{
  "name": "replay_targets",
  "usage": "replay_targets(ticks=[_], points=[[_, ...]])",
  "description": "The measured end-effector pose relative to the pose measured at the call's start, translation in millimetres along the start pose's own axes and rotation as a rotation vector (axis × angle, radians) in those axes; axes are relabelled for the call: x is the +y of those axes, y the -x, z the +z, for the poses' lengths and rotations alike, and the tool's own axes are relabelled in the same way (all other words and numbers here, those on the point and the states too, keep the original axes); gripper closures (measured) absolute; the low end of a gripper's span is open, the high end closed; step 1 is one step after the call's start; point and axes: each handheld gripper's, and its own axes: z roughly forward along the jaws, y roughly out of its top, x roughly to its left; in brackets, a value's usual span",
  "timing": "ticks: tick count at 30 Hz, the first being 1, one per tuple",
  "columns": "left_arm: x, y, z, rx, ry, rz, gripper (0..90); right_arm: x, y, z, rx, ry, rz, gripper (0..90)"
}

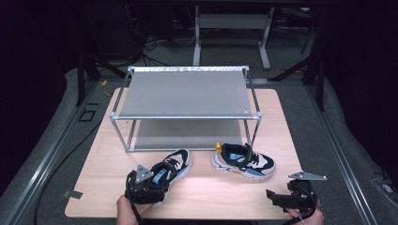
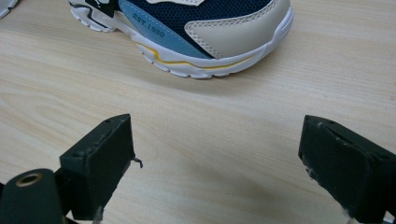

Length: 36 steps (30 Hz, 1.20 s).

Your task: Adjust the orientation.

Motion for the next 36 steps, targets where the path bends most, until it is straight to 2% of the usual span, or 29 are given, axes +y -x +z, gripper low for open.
replay_targets(ticks=[1, 2, 3, 7, 14, 17, 21, 23, 24, 29, 35, 36], points=[[-0.1, 0.6, -0.9, 0.003, 0.006, 0.004, 21.5, -0.5, 0.3, -1.1, -0.009, 0.003, 0.002, 10.1], [0.0, 1.1, -2.4, 0.002, 0.011, 0.006, 21.8, -1.2, 2.1, -2.1, 0.021, 0.005, 0.005, 10.4], [0.2, 1.7, -3.9, 0.004, 0.019, 0.012, 22.1, -1.9, 2.2, -2.4, -0.011, 0.014, 0.005, 10.8], [1.9, 4.0, -11.5, 0.009, 0.070, 0.010, 22.4, -2.8, 3.9, -5.7, -0.007, 0.019, 0.011, 10.8], [14.4, 7.1, -20.5, 0.025, 0.103, 0.022, 22.3, -2.3, 4.4, -8.0, 0.000, 0.031, 0.008, 7.8], [19.3, 6.6, -20.3, 0.031, 0.110, 0.024, 22.2, -2.2, 3.9, -7.4, -0.003, 0.040, 0.009, 3.5], [26.4, 1.3, -14.2, 0.044, 0.125, -0.006, 22.2, -0.6, 2.7, -2.7, -0.017, 0.028, -0.001, 0.0], [29.9, 0.1, -12.7, 0.045, 0.117, -0.005, 22.2, 0.3, 1.7, -1.9, 0.001, 0.031, -0.006, 0.0], [31.3, -0.2, -12.2, 0.043, 0.123, -0.011, 22.2, 0.5, 0.1, -1.2, -0.015, 0.039, -0.008, 0.0], [37.7, -2.4, -10.8, 0.059, 0.140, -0.032, 22.2, 2.1, -1.3, -2.8, -0.011, 0.036, -0.022, 0.0], [43.8, -5.1, -4.4, 0.072, 0.160, -0.055, 22.1, 2.5, -0.3, -2.6, -0.017, 0.033, -0.017, 0.0], [44.5, -6.0, -3.4, 0.076, 0.163, -0.056, 22.1, 2.6, -1.2, -2.4, -0.032, 0.035, -0.019, 0.0]])
